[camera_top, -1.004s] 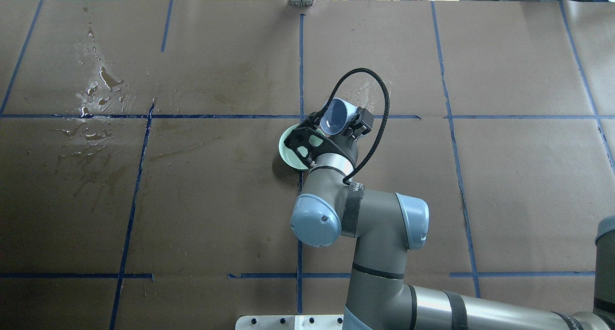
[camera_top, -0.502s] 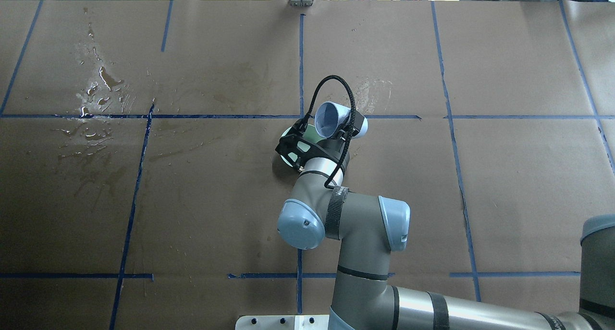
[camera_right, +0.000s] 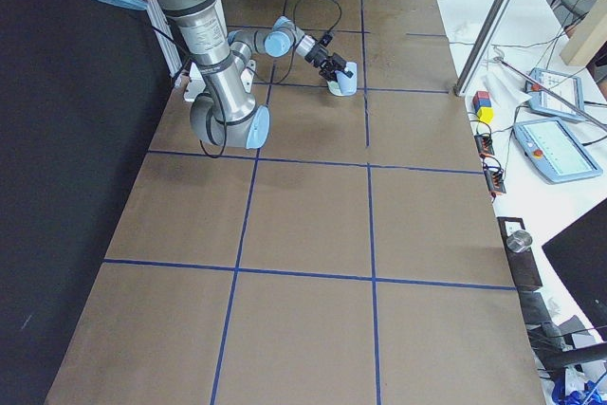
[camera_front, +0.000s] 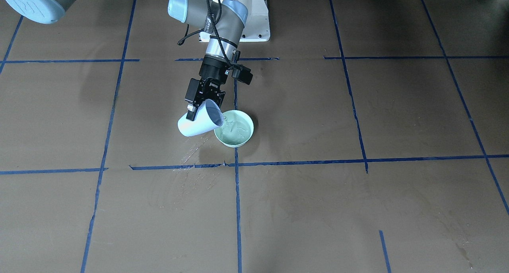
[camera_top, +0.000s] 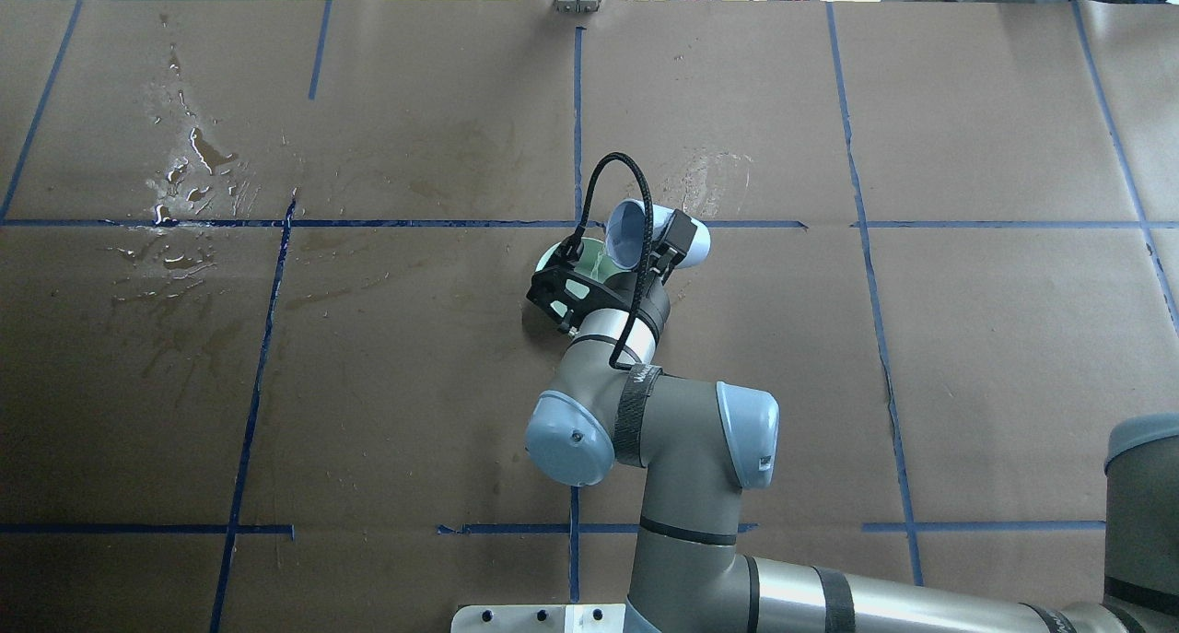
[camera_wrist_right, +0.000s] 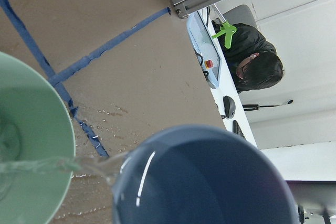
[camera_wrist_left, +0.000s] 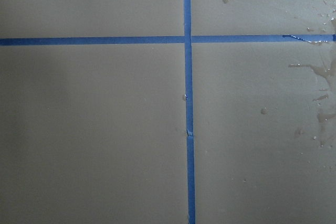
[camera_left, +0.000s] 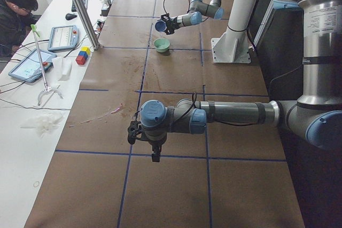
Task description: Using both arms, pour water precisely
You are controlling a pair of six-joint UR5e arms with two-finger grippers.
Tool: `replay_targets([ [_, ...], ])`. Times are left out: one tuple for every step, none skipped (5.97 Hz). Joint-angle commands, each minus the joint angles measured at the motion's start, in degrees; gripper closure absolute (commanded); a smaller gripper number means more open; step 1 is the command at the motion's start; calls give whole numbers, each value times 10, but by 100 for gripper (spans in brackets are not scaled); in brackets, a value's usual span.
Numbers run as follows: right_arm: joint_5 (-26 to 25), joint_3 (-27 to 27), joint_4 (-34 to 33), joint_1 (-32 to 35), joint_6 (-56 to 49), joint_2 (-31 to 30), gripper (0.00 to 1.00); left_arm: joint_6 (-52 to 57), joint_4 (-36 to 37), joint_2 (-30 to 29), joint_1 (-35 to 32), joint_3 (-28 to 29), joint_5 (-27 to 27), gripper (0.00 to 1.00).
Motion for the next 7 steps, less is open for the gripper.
replay_targets([
  [-9,-1,-12,-5,-2,2,100,0,0,0,0,0,0,0],
  [-9,-1,-12,-5,-2,2,100,0,0,0,0,0,0,0],
  [-9,-1,-12,-5,-2,2,100,0,0,0,-1,0,0,0],
  [-9,-1,-12,-5,-2,4,100,1,0,0,0,0,0,0],
  [-9,-1,-13,-5,-2,4,100,1,0,-1,-1,0,0,0],
  [-10,-1,-13,-5,-2,5,100,1,0,-1,-1,0,0,0],
  [-10,-1,-14,-5,-2,9,100,0,0,-1,-1,0,0,0],
])
